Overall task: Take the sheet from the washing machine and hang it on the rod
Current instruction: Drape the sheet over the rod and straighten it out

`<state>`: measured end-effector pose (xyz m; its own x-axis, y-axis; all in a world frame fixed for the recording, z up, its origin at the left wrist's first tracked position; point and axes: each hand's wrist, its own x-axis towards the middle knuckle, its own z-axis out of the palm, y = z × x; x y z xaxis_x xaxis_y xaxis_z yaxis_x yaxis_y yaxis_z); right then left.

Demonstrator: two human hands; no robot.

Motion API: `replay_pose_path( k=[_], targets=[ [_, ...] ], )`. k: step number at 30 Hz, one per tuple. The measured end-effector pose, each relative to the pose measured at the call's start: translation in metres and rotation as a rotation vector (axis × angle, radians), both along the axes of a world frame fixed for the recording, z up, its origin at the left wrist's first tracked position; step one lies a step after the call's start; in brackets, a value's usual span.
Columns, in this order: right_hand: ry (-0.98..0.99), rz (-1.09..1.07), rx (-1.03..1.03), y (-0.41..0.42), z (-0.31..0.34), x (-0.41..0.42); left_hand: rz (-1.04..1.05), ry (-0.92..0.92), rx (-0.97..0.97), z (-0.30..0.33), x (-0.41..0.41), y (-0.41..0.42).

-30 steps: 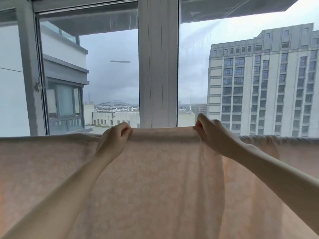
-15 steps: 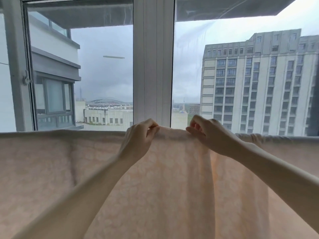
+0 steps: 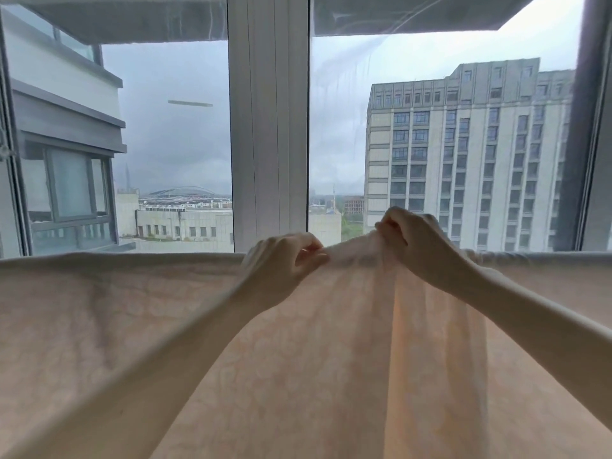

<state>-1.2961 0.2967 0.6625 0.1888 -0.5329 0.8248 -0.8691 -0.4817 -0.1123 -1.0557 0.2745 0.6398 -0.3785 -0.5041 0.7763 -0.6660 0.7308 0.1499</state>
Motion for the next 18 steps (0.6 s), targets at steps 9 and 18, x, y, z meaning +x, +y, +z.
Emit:
replay_pose_path(
  k=[9,18],
  targets=[
    [0.101,-0.117,0.058,0.017,-0.002,-0.042,0.12,0.102,0.025,0.004,-0.016,-0.008],
    [-0.007,-0.093,0.122,0.031,-0.019,-0.065,0.157,0.0,-0.06,-0.005,-0.034,-0.009]
  ],
)
